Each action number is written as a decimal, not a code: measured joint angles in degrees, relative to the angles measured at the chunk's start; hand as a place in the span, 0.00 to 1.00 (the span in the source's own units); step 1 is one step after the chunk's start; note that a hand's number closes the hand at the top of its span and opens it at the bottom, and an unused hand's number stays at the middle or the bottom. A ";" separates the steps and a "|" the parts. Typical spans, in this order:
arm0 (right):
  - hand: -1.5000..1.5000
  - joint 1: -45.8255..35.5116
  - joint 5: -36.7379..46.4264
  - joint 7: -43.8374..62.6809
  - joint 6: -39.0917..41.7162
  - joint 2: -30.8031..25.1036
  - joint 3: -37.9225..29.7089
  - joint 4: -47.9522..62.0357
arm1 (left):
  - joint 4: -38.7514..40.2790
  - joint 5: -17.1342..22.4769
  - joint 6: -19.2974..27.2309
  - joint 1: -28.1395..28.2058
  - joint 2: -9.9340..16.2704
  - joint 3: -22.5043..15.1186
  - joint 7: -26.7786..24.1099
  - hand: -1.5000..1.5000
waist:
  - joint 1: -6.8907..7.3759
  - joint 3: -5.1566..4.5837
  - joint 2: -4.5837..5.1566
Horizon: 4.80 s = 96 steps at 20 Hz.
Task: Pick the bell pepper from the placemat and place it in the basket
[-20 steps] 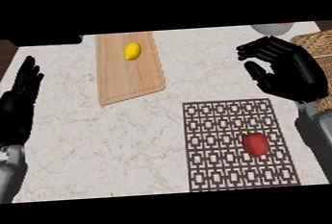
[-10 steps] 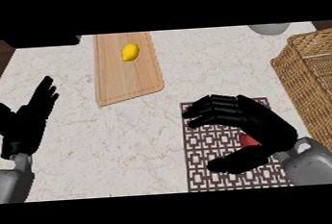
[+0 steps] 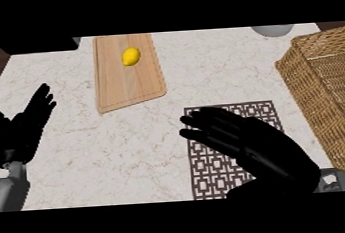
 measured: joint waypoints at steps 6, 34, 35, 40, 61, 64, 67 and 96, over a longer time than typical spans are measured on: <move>0.00 -8.26 5.10 18.32 9.88 -7.21 -5.54 -5.12 | 0.74 0.58 -1.09 -0.76 0.52 0.67 0.68 0.50 | -0.18 -0.08 -0.16; 0.00 10.87 -14.57 12.69 41.55 -8.24 -38.92 -14.63 | 2.49 -3.06 -3.93 -0.69 -3.07 3.10 -1.92 0.50 | 1.20 0.35 0.70; 0.00 12.38 -11.62 10.05 40.51 -7.10 -38.29 -14.49 | 2.87 -3.39 -3.55 -1.34 -3.52 3.11 -1.88 0.50 | 1.19 0.36 0.73; 0.00 15.83 2.43 -2.92 32.09 -2.89 -33.39 -7.40 | 2.34 -4.37 -3.49 -2.01 -4.55 2.74 -0.96 0.50 | 1.64 0.36 0.80; 0.00 12.63 26.16 -20.13 15.55 6.63 -25.04 22.82 | 1.56 -7.04 -7.24 -1.40 -6.68 6.90 -0.05 0.50 | 1.52 0.26 0.69; 0.00 12.45 27.11 -21.83 15.46 7.14 -25.99 23.99 | 0.56 -7.84 -7.66 -1.29 -7.10 7.62 0.65 0.50 | 1.49 0.25 0.67; 0.00 12.83 26.88 -23.59 16.55 6.97 -27.31 23.74 | 0.68 -8.55 -8.01 -1.67 -7.69 8.14 1.08 0.50 | 1.42 0.24 0.66; 1.00 13.87 43.63 -30.29 7.26 11.28 -23.45 32.23 | 2.07 -12.24 -10.34 -3.33 -10.59 11.50 1.15 0.50 | 1.43 -0.01 0.50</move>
